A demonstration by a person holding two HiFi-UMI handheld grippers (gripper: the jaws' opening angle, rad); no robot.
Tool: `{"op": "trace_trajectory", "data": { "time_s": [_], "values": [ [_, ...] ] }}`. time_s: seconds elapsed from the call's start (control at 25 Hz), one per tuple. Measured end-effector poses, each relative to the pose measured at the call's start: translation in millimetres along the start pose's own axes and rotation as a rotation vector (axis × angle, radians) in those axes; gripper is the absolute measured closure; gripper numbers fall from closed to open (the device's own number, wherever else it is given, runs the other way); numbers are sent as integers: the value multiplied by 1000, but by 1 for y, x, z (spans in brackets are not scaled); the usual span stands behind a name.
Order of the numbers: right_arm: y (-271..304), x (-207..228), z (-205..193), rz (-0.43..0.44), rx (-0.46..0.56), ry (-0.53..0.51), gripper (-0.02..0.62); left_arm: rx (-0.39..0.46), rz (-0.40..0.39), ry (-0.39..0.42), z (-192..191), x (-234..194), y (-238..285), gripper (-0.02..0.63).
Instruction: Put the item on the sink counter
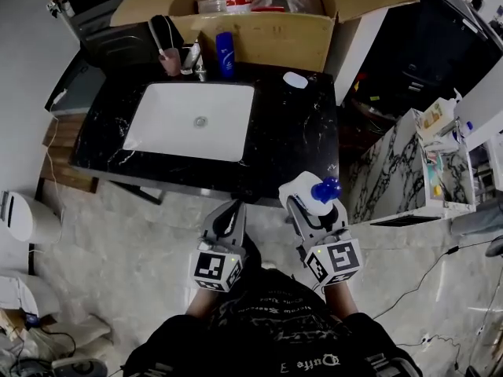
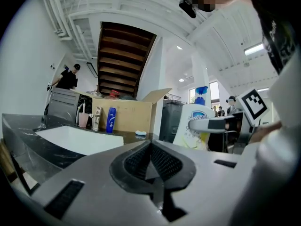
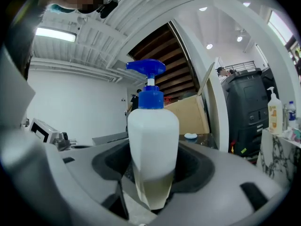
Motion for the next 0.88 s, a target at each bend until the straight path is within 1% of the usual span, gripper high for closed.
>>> {"op": "trace_trajectory", "data": {
  "time_s": [0.2,0.4,0.68,0.88],
  "values": [
    [59,13,22,-41,6,-10,331,13,-33,24,21,-48,47,598],
    [119,21,33,-91,-24,-21,331,14,-73,35,42,-98,91,598],
    [197,30,59,-144,-12,-63,331,0,-104,36,55,-161,126,598],
    [244,38,78,-155,-25,-100,331,-13,-103,27,56,-192,140,598]
  ]
}}
Point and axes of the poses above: the fingertips, and each gripper's own axes: y forward along the fingers, x to its right, z out of its top, the point moved 6 cm from there along -y, backward along the fingers, and after that the axes turned 1 degree about -z, right-handed, at the moved point
